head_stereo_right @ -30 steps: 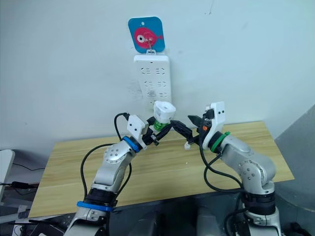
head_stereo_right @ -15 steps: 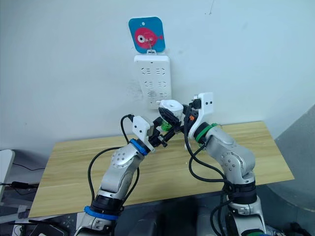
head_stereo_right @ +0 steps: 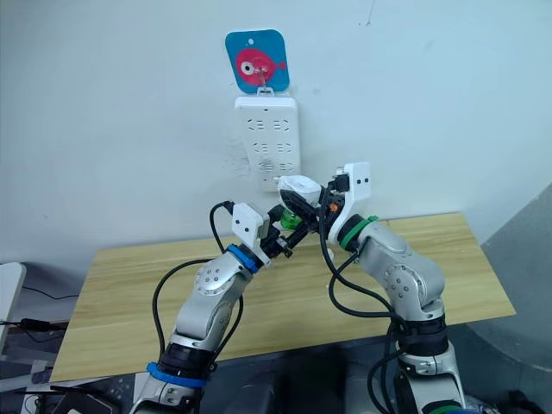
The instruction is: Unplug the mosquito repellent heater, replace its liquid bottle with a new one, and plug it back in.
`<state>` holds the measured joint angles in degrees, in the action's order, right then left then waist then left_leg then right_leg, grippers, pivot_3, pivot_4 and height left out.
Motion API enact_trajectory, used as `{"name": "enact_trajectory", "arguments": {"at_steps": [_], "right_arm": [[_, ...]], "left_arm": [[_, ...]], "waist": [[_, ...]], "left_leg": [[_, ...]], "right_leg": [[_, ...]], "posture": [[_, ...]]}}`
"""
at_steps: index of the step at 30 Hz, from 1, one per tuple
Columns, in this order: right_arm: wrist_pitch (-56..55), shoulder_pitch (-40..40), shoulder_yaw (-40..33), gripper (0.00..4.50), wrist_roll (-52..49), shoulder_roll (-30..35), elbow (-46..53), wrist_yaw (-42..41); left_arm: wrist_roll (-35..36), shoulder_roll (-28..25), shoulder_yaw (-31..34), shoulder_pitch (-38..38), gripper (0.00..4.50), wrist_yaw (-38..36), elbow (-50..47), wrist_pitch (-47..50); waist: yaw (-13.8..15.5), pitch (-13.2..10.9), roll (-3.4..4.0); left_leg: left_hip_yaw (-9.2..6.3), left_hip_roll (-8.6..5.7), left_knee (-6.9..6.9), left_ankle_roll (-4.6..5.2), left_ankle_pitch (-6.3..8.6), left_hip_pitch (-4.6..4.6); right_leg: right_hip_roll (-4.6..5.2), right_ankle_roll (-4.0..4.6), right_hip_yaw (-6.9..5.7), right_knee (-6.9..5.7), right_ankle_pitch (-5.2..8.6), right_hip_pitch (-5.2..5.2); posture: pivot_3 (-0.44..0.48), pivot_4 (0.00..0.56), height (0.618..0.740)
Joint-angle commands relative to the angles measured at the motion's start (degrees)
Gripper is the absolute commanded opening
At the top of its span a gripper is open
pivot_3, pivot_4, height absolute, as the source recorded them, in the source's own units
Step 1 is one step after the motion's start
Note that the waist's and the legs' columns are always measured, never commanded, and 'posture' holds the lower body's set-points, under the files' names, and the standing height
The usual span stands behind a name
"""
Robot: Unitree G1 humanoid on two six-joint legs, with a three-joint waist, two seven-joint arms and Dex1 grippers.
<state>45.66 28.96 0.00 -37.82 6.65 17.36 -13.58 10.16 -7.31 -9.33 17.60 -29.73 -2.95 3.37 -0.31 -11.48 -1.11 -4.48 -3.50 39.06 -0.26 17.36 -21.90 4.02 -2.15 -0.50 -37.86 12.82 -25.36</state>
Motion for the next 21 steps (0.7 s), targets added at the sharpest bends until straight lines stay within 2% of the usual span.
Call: {"name": "enact_trajectory", "arguments": {"at_steps": [1, 2, 8, 10, 13, 19, 21], "right_arm": [[-3.9, -0.6, -1.0, 2.97, 2.6, 1.2, 0.4, -0.6], [-4.5, -0.9, -1.0, 2.97, 3.2, 1.6, 0.1, -0.8], [-7.3, -3.8, -0.5, 2.97, 5.9, 5.9, -0.6, -5.0], [-8.7, -7.0, -1.1, 2.97, 6.4, 9.2, 0.0, -8.6], [-11.8, -11.3, -0.7, 2.97, 8.4, 14.0, 0.3, -13.3], [-12.9, -15.0, -3.4, 2.97, 11.3, 17.7, -1.8, -13.1], [-15.6, -15.1, -3.8, 2.97, 12.9, 18.5, -2.7, -13.4]], "left_arm": [[0.8, -2.3, 0.0, -1.1, 4.28, -2.4, -3.6, 0.2], [1.2, -3.1, 0.4, -1.3, 4.50, -2.9, -4.1, 0.7], [7.4, -10.8, 8.5, -3.6, 4.50, -4.4, -9.3, 9.2], [10.3, -15.0, 13.3, -7.2, 4.50, -4.2, -11.2, 15.1], [14.6, -18.7, 17.7, -13.4, 4.50, -4.4, -14.8, 22.1], [12.0, -21.4, 21.4, -20.5, 4.50, -1.9, -16.8, 21.7], [8.6, -21.1, 20.7, -21.9, 4.50, 0.1, -16.5, 18.7]], "waist": [[0.0, 0.0, 0.00], [0.0, 0.0, 0.00], [0.0, 0.0, 0.01], [0.0, 0.0, 0.01], [0.2, 0.0, 0.03], [0.8, 0.1, 0.00], [0.9, 0.1, 0.00]], "left_leg": [[-0.01, 0.00, 0.00, 0.00, 0.00, 0.00], [0.01, 0.00, 0.00, 0.00, 0.00, 0.00], [0.00, 0.03, -0.02, 0.00, 0.00, 0.01], [0.00, 0.04, -0.03, 0.00, 0.00, 0.02], [-0.02, 0.02, -0.10, 0.02, 0.01, 0.06], [-0.03, 0.02, -0.05, -0.01, 0.00, 0.07], [-0.04, 0.02, -0.05, -0.02, -0.01, 0.08]], "right_leg": [[0.00, 0.00, 0.00, 0.00, 0.00, 0.00], [-0.01, 0.00, 0.01, 0.00, 0.00, 0.00], [-0.01, 0.00, 0.01, -0.01, 0.00, -0.01], [-0.01, 0.00, 0.01, 0.00, 0.00, -0.01], [-0.02, 0.00, -0.01, 0.02, 0.00, 0.00], [-0.01, 0.00, 0.01, 0.16, 0.01, 0.11], [0.01, 0.00, 0.01, 0.15, 0.01, 0.11]], "posture": [[0.008, 0.165, 0.740], [0.008, 0.165, 0.740], [0.035, 0.164, 0.740], [0.053, 0.165, 0.740], [0.069, 0.163, 0.740], [0.084, 0.164, 0.740], [0.081, 0.160, 0.740]]}}
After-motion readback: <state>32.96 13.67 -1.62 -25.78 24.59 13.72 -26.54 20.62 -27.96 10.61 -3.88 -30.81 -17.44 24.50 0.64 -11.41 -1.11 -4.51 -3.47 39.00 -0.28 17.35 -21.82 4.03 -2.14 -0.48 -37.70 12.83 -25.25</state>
